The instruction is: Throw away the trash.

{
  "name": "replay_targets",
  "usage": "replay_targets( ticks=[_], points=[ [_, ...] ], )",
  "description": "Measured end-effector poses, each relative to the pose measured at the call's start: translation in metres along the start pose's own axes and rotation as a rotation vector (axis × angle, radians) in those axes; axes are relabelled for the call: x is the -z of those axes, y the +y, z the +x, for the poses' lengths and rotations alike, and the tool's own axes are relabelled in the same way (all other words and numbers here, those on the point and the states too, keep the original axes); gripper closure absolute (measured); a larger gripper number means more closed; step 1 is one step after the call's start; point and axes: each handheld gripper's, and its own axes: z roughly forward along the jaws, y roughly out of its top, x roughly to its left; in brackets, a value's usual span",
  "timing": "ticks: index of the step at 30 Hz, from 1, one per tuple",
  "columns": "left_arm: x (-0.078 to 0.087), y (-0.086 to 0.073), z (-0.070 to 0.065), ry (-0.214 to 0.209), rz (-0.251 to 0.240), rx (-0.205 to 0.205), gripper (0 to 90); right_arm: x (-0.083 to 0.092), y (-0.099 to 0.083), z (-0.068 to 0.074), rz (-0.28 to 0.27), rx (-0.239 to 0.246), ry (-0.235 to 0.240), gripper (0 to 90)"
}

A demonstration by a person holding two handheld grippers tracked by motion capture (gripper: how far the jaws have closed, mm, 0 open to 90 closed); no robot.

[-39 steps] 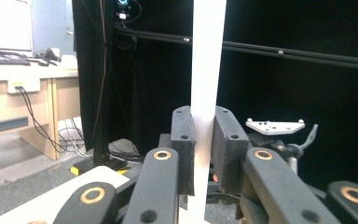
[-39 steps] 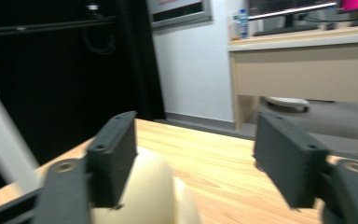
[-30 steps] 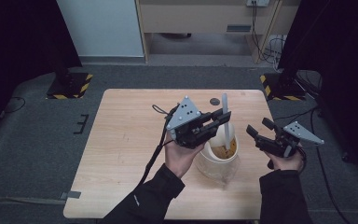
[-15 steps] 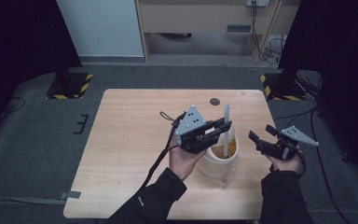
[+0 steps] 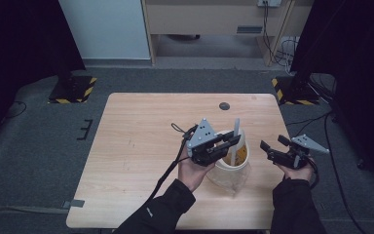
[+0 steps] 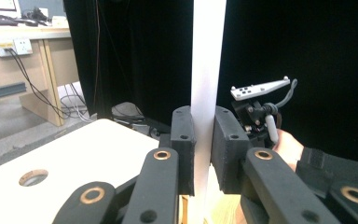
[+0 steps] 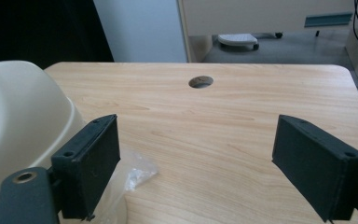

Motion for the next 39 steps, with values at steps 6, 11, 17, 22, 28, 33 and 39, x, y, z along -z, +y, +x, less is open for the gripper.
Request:
replay_targets(
  ticks=[6,11,17,22,28,33,39],
  points=[
    [-0.005,-0.011,-0.002,-0.01,0.022,0.007,79.3,-0.003,-0.003,-0.001,0.027,-0.006,-0.006,13.6],
    [-0.01,-0.022,-0.003,-0.011,0.054,0.014,79.3,-0.003,-0.004,-0.002,0.036,-0.007,-0.01,13.4],
    [-0.013,-0.032,-0.003,-0.011,0.088,0.013,79.2,-0.005,-0.006,-0.003,0.048,-0.004,-0.011,13.2],
    [-0.013,-0.038,-0.003,-0.009,0.109,0.018,78.9,-0.005,-0.006,-0.003,0.053,-0.004,-0.013,13.1],
    [-0.008,-0.044,-0.001,-0.007,0.122,0.03,75.9,-0.006,-0.007,-0.003,0.058,-0.003,-0.013,12.9],
    [0.001,-0.046,0.0,0.0,0.131,0.032,70.6,-0.007,-0.007,-0.003,0.064,0.0,-0.013,12.9],
    [0.016,-0.046,0.002,0.025,0.14,0.027,66.0,-0.006,-0.007,-0.003,0.065,-0.001,-0.015,12.7]
  ],
)
